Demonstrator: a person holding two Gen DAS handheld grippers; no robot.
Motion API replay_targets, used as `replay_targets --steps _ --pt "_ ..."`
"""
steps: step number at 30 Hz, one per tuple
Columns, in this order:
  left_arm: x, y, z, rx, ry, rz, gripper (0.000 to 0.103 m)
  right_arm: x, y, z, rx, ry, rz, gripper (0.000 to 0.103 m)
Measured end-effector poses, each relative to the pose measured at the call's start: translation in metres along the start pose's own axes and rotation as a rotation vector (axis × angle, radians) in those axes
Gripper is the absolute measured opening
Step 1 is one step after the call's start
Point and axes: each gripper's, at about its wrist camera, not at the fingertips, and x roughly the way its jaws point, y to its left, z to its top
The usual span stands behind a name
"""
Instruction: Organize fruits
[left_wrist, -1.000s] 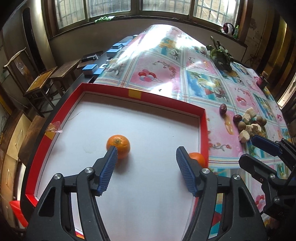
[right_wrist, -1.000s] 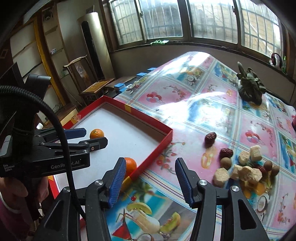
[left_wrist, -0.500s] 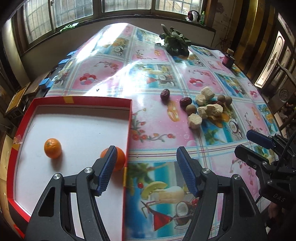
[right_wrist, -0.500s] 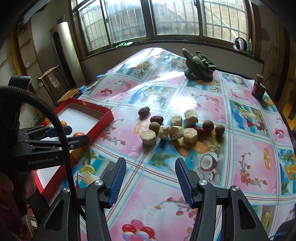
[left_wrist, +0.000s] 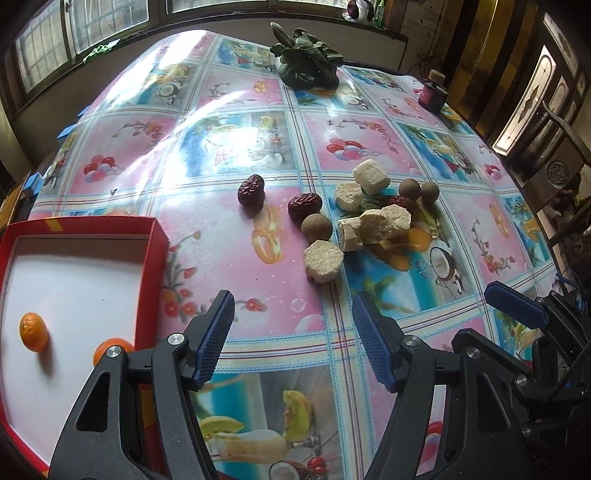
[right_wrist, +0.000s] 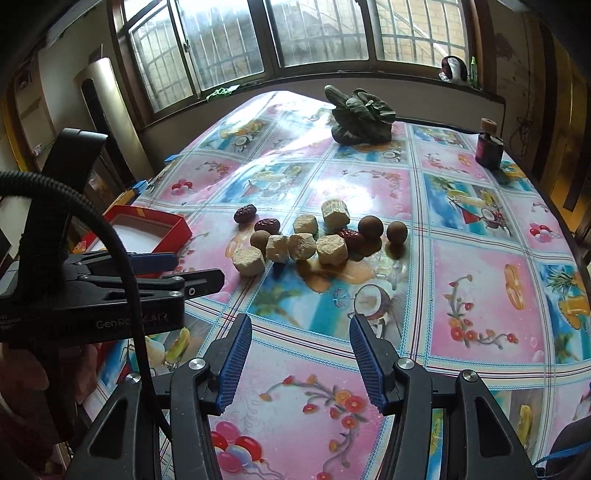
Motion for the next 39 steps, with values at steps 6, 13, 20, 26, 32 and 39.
replay_targets --steps 6,13,20,26,32,39 --pt "0.017 -0.006 0.010 0.001 0.004 0.005 0.067 0.004 -0.009 0.002 0.023 0.002 0.009 0.054" --pt "0.030 -0.007 0.017 0.019 -0.004 0.014 0.048 0.014 -0.015 0.004 0.054 0.015 0.026 0.054" --pt "0.026 -0.001 0.013 0.038 0.002 0.015 0.027 0.027 -0.010 0.012 0.055 0.036 0.056 0.054" --pt "0.006 0.013 0.006 0.036 -0.017 0.034 0.027 0.044 -0.009 0.020 0.095 0.061 0.099 0.054" --pt "-0.007 0.024 0.002 0.028 -0.030 0.024 0.027 0.063 -0.008 0.042 0.090 0.069 -0.046 0.054" --pt "-0.011 0.036 0.001 0.007 -0.032 0.030 0.027 0.083 -0.017 0.072 0.034 0.052 -0.213 0.053"
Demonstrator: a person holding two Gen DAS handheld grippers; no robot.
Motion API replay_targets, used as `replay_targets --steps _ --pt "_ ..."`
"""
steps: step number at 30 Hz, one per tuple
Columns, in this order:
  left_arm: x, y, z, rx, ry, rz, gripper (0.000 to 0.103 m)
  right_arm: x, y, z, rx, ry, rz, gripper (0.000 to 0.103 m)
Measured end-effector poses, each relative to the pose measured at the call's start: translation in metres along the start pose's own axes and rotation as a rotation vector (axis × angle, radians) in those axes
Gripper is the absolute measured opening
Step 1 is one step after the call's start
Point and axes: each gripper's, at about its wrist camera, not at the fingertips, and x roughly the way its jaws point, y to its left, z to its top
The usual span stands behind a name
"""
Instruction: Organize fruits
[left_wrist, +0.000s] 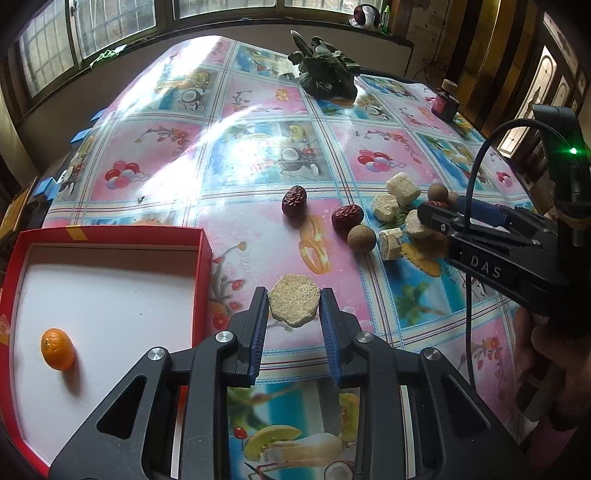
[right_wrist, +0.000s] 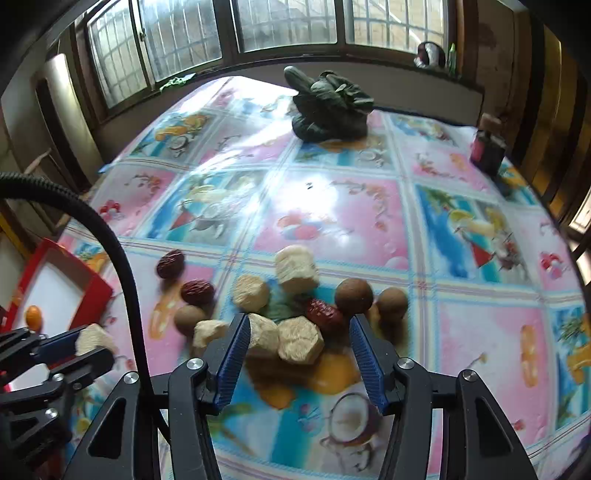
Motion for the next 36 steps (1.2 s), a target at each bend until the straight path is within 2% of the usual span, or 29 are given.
replay_targets --steps 1,2,5,9,12,14,18,20,23,26,31,36 --pt "-0.001 0.001 0.000 -0.003 0.000 -0.001 0.027 -0.001 -0.002 0.002 0.002 -0.003 -0.036 0.053" --pt "-0.001 0.003 -0.001 -0.005 0.001 -0.002 0.027 -0.002 -0.004 0.003 0.013 -0.004 -0.034 0.053" --pt "0.000 0.005 -0.001 -0.010 0.001 -0.006 0.027 -0.011 -0.007 -0.001 0.032 -0.006 0.011 0.053" --pt "0.001 0.006 -0.001 -0.019 0.005 -0.013 0.027 -0.021 0.015 -0.014 -0.046 0.013 0.160 0.053" --pt "0.001 0.007 -0.002 -0.024 0.009 -0.013 0.027 -0.021 0.032 -0.016 -0.076 0.019 0.230 0.053" --pt "0.001 0.009 -0.003 -0.028 0.011 -0.012 0.027 -0.015 0.039 -0.013 -0.081 0.022 0.220 0.053" --pt "0.000 0.012 -0.003 -0.036 0.011 -0.009 0.027 -0.001 0.041 -0.008 -0.086 0.038 0.138 0.051" --pt "-0.001 0.015 -0.002 -0.041 0.005 -0.009 0.027 -0.002 0.030 -0.010 -0.058 0.053 0.097 0.049" --pt "-0.001 0.015 -0.002 -0.044 0.004 -0.013 0.027 -0.012 0.006 -0.018 0.013 0.043 0.078 0.050" --pt "0.001 0.012 -0.001 -0.039 0.008 -0.023 0.027 -0.023 -0.004 -0.025 0.029 0.031 0.094 0.050" --pt "-0.001 0.011 -0.002 -0.038 0.007 -0.030 0.027 -0.025 0.016 -0.031 -0.035 0.028 0.211 0.050" --pt "-0.001 0.013 -0.003 -0.044 0.010 -0.027 0.027 -0.011 0.025 -0.028 -0.046 0.022 0.202 0.050"
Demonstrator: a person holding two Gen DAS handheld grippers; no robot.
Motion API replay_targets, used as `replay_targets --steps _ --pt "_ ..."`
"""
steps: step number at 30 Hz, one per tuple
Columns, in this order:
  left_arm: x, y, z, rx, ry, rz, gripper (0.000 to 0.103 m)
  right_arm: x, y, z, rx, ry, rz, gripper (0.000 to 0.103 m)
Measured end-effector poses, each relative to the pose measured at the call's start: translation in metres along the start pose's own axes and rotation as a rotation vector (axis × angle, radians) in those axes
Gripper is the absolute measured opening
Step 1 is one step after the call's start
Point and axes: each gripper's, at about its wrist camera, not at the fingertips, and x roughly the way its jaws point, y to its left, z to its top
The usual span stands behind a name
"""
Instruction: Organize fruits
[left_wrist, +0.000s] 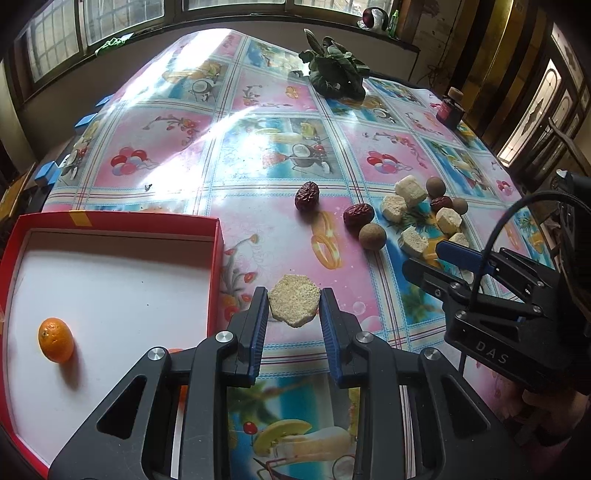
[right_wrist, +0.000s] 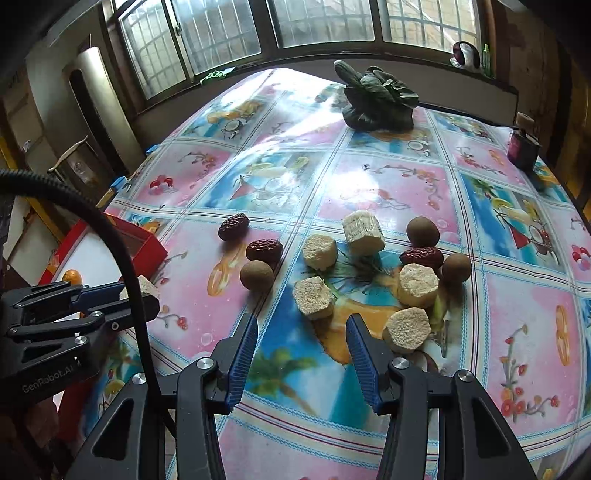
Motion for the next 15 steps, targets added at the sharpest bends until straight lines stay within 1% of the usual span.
replay_targets --steps 3,4,5,6,7,10,12,15 --pt "-0.001 0.000 -0.001 -0.003 -0.001 -0.003 0.027 0.012 -0.001 0.006 -0.010 0.012 -0.017 0.050" --pt "-0.001 0.000 -0.001 -0.004 -0.001 -0.005 0.027 0.014 -0.001 0.007 -0.020 0.001 -0.022 0.046" --pt "-0.001 -0.001 0.000 -0.004 -0.002 -0.007 0.027 0.016 -0.001 0.009 -0.033 -0.005 -0.029 0.038" --pt "-0.002 -0.002 -0.001 -0.001 -0.003 -0.009 0.027 0.017 -0.001 0.010 -0.041 -0.007 -0.041 0.034" --pt "-0.003 -0.002 -0.001 0.001 -0.006 -0.010 0.027 0.017 -0.002 0.010 -0.043 -0.004 -0.048 0.024" --pt "-0.008 -0.002 -0.002 -0.001 -0.018 -0.021 0.027 0.009 -0.002 0.007 -0.040 0.014 -0.020 0.024" --pt "-0.012 -0.001 -0.003 -0.004 -0.026 -0.036 0.027 0.000 0.000 0.002 -0.038 -0.003 -0.031 0.024" --pt "-0.020 0.001 -0.007 -0.005 -0.028 -0.048 0.027 -0.015 0.004 -0.003 -0.020 -0.025 -0.004 0.024"
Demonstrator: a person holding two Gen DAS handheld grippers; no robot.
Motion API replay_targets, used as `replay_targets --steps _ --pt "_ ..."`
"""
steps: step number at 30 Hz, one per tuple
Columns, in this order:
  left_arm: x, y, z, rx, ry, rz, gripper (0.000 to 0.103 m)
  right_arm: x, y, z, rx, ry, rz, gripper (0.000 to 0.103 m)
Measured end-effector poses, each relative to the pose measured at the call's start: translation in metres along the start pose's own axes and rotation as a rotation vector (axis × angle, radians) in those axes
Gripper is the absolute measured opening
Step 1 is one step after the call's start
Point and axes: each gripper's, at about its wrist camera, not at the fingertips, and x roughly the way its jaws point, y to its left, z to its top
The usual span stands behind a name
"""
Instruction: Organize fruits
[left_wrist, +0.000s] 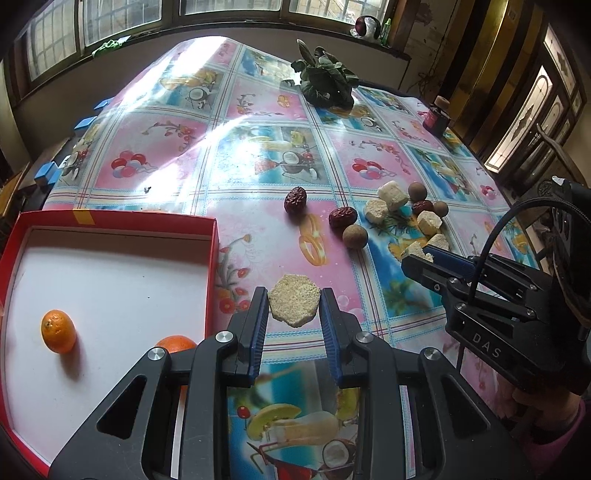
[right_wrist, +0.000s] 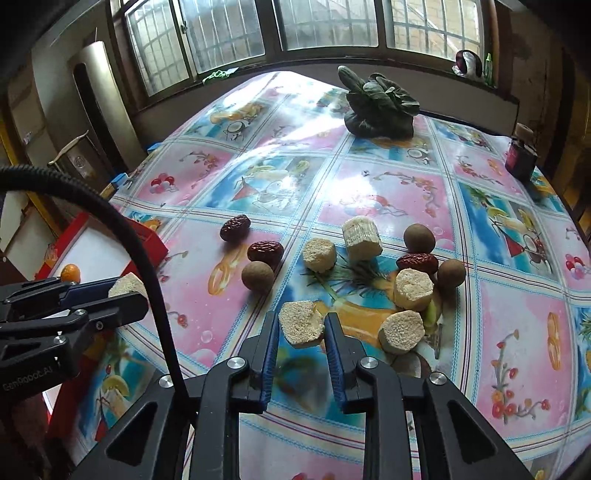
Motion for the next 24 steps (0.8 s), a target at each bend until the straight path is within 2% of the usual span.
replay_targets --steps 8,24 --pt "-0.028 0.019 -0.013 -0.016 -0.046 0.079 0.027 -0.020 0.040 -0.004 -0.036 -0.040 0.089 0.024" --pt "-0.067 0.100 -0.043 -0.134 -0.107 0.271 0.027 -0.020 0.134 0.001 -0.187 -0.042 0.193 0.024"
